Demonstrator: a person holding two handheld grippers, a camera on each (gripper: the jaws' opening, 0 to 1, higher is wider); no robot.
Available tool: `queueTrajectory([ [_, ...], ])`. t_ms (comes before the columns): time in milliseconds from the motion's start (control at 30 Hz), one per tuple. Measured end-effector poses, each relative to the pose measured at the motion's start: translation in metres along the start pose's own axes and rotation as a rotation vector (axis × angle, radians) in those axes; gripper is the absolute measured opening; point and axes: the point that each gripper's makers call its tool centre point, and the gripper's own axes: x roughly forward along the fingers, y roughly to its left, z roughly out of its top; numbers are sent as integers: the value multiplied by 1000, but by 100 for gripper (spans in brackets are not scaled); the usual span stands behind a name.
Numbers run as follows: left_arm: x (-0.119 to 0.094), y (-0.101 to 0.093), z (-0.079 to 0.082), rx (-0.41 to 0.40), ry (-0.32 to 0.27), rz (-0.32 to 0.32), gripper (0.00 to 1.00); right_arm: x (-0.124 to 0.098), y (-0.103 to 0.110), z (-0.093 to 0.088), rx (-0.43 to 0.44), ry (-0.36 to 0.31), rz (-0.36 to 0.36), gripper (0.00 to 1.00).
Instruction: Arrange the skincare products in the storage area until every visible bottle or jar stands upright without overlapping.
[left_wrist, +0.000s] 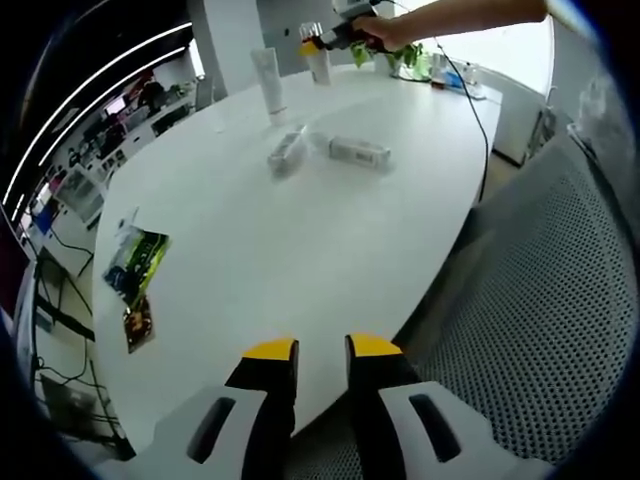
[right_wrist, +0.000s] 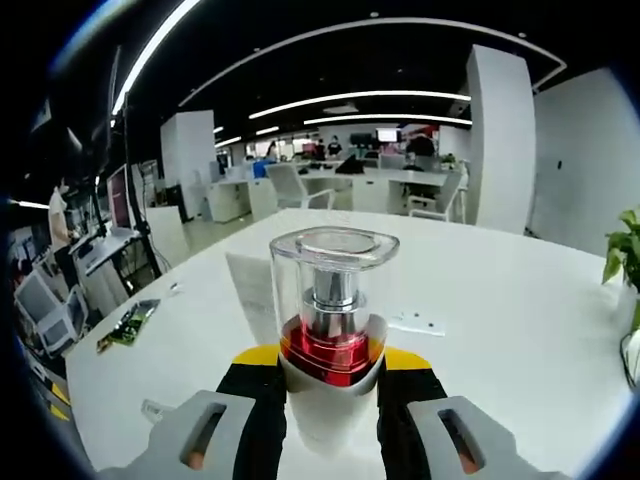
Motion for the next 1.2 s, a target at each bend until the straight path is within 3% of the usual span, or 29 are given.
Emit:
queueTrajectory([
  [400,1,0,-3,0,13,-3,15,8,-4,-7,26,-5,-15,30],
  [733,3,-2,-8,13,44,-12,13,26,-9,-16,-42,15,-25,30],
  [1200,4,-4,-12,8,66,-26,12,47,-12,-34,-53,43,5,30],
])
